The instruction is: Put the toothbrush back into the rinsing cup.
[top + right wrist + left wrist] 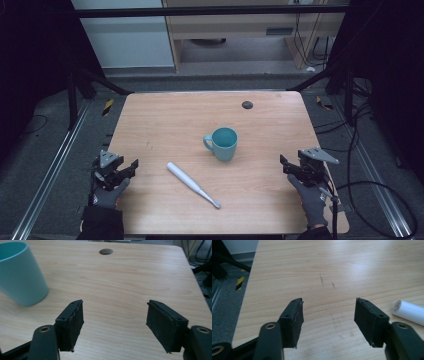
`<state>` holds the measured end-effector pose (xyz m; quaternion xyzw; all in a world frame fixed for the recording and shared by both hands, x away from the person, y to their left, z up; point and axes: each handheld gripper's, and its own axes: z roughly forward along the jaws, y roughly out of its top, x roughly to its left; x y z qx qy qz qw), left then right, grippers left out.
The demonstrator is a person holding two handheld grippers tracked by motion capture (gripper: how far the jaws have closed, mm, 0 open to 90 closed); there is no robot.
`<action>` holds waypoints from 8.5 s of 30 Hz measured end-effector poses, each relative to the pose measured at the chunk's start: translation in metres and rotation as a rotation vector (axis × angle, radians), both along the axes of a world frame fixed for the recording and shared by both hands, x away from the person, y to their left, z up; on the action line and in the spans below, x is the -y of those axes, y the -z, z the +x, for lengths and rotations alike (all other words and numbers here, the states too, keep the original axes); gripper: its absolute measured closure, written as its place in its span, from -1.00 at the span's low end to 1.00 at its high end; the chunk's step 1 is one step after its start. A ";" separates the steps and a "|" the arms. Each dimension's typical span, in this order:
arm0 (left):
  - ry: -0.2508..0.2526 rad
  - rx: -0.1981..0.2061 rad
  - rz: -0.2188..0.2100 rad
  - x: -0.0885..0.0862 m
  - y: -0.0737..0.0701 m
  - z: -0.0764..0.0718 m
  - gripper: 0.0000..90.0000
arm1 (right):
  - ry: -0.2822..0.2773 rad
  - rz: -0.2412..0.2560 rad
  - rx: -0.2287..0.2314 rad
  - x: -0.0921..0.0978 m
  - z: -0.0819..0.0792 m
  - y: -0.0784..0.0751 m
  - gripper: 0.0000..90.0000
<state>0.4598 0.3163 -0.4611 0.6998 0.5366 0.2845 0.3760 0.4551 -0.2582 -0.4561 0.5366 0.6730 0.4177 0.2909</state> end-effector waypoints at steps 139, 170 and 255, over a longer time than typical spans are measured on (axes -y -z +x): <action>0.584 -0.178 0.080 0.099 -0.025 -0.003 0.03 | -0.098 -0.048 -0.069 -0.037 -0.007 0.003 -0.31; 0.730 -0.408 0.287 0.129 -0.017 0.024 -0.02 | -0.095 -0.082 -0.116 -0.037 -0.002 0.003 -0.34; 0.154 0.007 0.025 0.100 -0.093 0.046 0.46 | -0.070 -0.088 -0.106 -0.031 -0.002 0.004 -0.30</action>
